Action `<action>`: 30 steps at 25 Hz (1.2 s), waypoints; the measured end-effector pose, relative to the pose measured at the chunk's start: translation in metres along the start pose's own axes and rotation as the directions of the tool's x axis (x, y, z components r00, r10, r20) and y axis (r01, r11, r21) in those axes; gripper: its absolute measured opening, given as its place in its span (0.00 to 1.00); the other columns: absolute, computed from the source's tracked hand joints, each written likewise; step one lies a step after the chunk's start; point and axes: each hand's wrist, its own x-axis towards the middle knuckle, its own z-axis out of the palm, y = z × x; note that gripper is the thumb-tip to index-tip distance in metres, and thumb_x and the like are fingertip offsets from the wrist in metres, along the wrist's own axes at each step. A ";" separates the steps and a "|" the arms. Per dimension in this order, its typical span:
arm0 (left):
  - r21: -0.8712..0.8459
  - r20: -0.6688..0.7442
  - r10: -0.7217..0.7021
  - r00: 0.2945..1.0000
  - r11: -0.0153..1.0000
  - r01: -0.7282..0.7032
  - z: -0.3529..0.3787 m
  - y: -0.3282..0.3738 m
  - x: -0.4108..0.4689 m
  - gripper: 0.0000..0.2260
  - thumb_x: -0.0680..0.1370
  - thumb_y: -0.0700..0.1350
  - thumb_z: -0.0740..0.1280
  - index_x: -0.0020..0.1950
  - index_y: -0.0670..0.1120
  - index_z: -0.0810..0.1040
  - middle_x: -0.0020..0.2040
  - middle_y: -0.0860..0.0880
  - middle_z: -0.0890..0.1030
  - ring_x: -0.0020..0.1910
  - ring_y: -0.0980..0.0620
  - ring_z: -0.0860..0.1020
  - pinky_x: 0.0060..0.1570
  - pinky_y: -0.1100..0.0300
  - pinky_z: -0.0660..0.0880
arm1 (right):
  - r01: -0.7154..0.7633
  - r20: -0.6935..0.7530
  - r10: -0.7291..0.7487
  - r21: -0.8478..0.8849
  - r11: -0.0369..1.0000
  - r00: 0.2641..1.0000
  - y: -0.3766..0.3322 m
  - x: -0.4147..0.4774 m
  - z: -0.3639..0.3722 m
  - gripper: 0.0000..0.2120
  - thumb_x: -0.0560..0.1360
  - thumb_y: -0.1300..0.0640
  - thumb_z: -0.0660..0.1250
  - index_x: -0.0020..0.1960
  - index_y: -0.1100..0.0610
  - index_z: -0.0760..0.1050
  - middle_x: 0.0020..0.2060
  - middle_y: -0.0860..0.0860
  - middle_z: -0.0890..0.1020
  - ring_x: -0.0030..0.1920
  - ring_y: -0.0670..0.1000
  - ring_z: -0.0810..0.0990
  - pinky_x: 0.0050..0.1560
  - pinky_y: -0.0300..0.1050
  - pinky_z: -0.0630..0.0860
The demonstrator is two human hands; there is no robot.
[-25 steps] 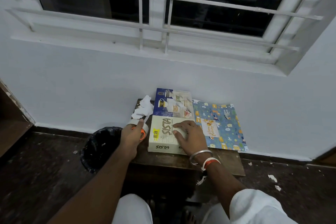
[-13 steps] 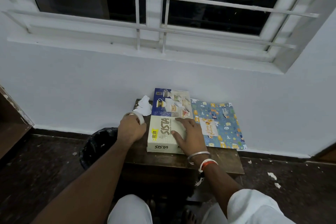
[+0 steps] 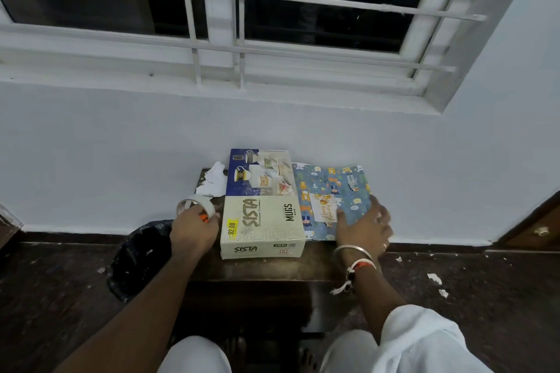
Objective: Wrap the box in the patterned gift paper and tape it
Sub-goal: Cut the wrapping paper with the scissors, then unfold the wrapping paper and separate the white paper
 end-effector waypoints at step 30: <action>-0.097 0.072 -0.087 0.994 0.991 0.094 0.023 0.042 -0.015 0.22 0.79 0.50 0.72 0.70 0.43 0.73 0.65 0.40 0.79 0.62 0.39 0.78 0.61 0.44 0.77 | -0.375 0.270 0.263 0.582 0.722 0.926 0.088 0.070 -0.053 0.19 0.76 0.64 0.74 0.62 0.56 0.70 0.57 0.63 0.80 0.42 0.57 0.79 0.44 0.54 0.83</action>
